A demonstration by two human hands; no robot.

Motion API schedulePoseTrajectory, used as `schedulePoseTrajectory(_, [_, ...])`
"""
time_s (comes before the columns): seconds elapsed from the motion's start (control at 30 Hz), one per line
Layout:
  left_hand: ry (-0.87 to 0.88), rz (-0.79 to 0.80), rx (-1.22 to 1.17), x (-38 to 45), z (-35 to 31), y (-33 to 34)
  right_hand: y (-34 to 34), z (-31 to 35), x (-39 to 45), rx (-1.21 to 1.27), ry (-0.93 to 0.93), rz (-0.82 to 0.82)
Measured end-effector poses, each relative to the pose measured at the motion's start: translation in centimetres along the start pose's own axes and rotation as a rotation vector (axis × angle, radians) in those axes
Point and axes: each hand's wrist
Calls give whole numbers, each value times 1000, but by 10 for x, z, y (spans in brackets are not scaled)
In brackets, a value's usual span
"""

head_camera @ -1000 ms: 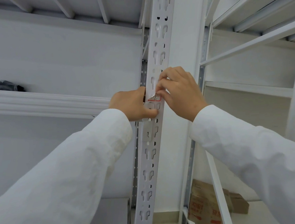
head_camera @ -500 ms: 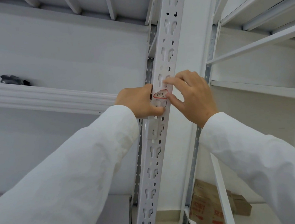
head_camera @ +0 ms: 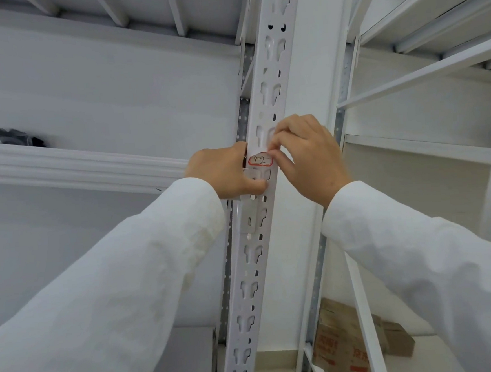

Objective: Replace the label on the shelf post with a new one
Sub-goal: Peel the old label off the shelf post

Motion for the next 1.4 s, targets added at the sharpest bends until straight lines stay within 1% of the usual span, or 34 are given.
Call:
schedulePoseTrajectory(0.13, [12,3,-6,0,0,0,0,-3,-6,-22,-85,-34])
schedulePoseTrajectory(0.2, [16,10,-8,1,-1,0,0,-5,-10,-32,-85,-52])
schedulePoseTrajectory(0.27, [18,10,-6,1,-3,0,-1,-5,-12,-15,-46,-64])
schedulePoseTrajectory(0.43, [15,11,-14,1,0,-3,-3,-2,-12,75,122,-84])
schedulePoseTrajectory(0.57, [14,2,-20,-2,0,-1,-1,-2,-15,29,65,-16])
schedulePoseTrajectory(0.77, [19,-1,-10,-1,-1,-1,0,2,-12,56,101,-8])
schedulePoseTrajectory(1.2, [26,-14,-1,1,1,0,-1,2,-17,58,26,-36])
schedulePoseTrajectory(1.3, [26,4,-10,1,1,0,-1,0,-19,73,68,-61])
schedulePoseTrajectory(1.4, [31,15,-16,0,-1,-1,-2,0,-21,114,167,-80])
Point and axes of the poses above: each hand's wrist, its own x-axis towards the middle knuckle, its own y-axis out of the palm, z = x × y, and after that the axes turned 9 degrees about -x, right-handed
